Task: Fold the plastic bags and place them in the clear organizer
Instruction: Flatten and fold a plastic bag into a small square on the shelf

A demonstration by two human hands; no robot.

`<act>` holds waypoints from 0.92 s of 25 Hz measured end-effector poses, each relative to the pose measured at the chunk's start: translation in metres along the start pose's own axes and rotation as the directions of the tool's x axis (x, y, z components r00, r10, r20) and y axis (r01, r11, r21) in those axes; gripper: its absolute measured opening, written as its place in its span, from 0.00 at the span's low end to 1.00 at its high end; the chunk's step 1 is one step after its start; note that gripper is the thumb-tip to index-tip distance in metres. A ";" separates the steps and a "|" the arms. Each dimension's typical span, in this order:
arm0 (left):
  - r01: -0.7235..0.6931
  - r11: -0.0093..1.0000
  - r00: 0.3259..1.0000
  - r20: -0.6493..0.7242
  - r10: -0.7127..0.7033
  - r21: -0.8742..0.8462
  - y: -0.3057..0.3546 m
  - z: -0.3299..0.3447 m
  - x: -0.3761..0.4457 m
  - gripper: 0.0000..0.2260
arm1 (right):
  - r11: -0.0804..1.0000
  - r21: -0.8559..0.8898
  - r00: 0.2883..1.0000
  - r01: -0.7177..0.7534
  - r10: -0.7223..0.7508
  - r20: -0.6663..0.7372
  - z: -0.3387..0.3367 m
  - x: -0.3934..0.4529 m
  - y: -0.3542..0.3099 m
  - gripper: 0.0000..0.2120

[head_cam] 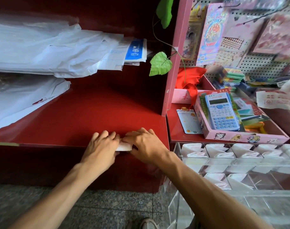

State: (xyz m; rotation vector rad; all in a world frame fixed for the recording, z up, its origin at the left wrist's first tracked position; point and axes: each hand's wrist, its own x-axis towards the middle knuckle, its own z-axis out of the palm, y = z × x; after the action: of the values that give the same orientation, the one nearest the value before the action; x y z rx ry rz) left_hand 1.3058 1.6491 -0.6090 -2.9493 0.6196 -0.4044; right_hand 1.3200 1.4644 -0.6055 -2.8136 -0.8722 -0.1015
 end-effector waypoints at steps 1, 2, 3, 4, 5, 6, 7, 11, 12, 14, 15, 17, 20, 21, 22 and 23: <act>-0.022 0.999 1.000 -0.010 0.021 -0.029 0.002 -0.006 0.002 0.18 | 0.994 0.108 0.999 -0.005 0.009 -0.035 -0.006 -0.003 0.004 0.17; -0.026 0.996 1.000 -0.018 0.024 -0.082 0.007 -0.014 0.005 0.10 | 0.974 0.226 0.998 -0.025 0.036 -0.046 -0.012 -0.007 0.010 0.14; -0.019 0.984 1.000 -0.019 0.016 -0.177 0.011 -0.018 0.008 0.07 | 0.939 0.340 0.997 -0.044 0.062 -0.043 -0.021 -0.015 0.016 0.11; -0.002 0.960 1.000 0.008 0.004 -0.279 0.018 -0.023 0.010 0.10 | 0.899 0.434 0.996 -0.062 0.085 -0.035 -0.029 -0.024 0.024 0.09; -0.004 0.913 0.999 0.037 0.020 -0.408 0.026 -0.029 0.013 0.14 | 0.861 0.504 0.994 -0.069 0.102 -0.040 -0.039 -0.035 0.032 0.07; 0.006 0.857 0.998 0.050 0.023 -0.515 0.035 -0.035 0.015 0.17 | 0.824 0.562 0.991 -0.078 0.126 -0.047 -0.049 -0.045 0.038 0.06; -0.012 0.804 0.998 0.043 0.047 -0.594 0.045 -0.039 0.019 0.18 | 0.778 0.621 0.986 -0.095 0.159 -0.049 -0.058 -0.056 0.043 0.04; -0.111 0.694 0.994 -0.069 0.088 -0.712 0.102 -0.052 0.026 0.03 | 0.560 0.814 0.934 -0.154 0.352 -0.065 -0.084 -0.119 0.074 0.02; -0.141 0.710 0.990 -0.118 0.083 -0.690 0.115 -0.050 0.029 0.11 | 0.511 0.844 0.905 -0.159 0.417 -0.082 -0.087 -0.140 0.084 0.02; -0.128 0.802 0.992 -0.072 0.106 -0.583 0.132 -0.040 0.033 0.28 | 0.403 0.907 0.829 -0.122 0.544 -0.130 -0.087 -0.185 0.104 0.02; -0.091 0.851 0.995 -0.009 0.101 -0.517 0.135 -0.033 0.036 0.34 | 0.344 0.935 0.777 -0.083 0.610 -0.155 -0.084 -0.208 0.113 0.04; -0.043 0.885 0.986 0.121 0.111 -0.463 0.137 -0.019 0.041 0.39 | 0.250 0.968 0.653 -0.018 0.736 -0.178 -0.074 -0.253 0.129 0.09; -0.056 0.873 0.970 0.182 0.163 -0.485 0.136 -0.005 0.042 0.42 | 0.233 0.969 0.546 -0.082 0.824 -0.152 -0.047 -0.303 0.145 0.12; -0.063 0.870 0.969 0.180 0.171 -0.489 0.135 -0.004 0.042 0.43 | 0.260 0.953 0.523 -0.153 0.840 -0.145 -0.036 -0.314 0.150 0.08; -0.072 0.870 0.968 0.175 0.179 -0.487 0.134 -0.003 0.042 0.44 | 0.278 0.938 0.512 -0.208 0.848 -0.138 -0.027 -0.321 0.152 0.04; -0.078 0.873 0.969 0.169 0.180 -0.481 0.133 -0.002 0.042 0.45 | 0.315 0.910 0.507 -0.269 0.850 -0.145 -0.019 -0.326 0.155 0.04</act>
State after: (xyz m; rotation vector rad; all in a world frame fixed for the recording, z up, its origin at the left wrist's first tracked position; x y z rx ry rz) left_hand 1.2914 1.5110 -0.6176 -3.3045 1.0063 0.0923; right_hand 1.1394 1.1550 -0.6521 -1.7632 0.3570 -0.3816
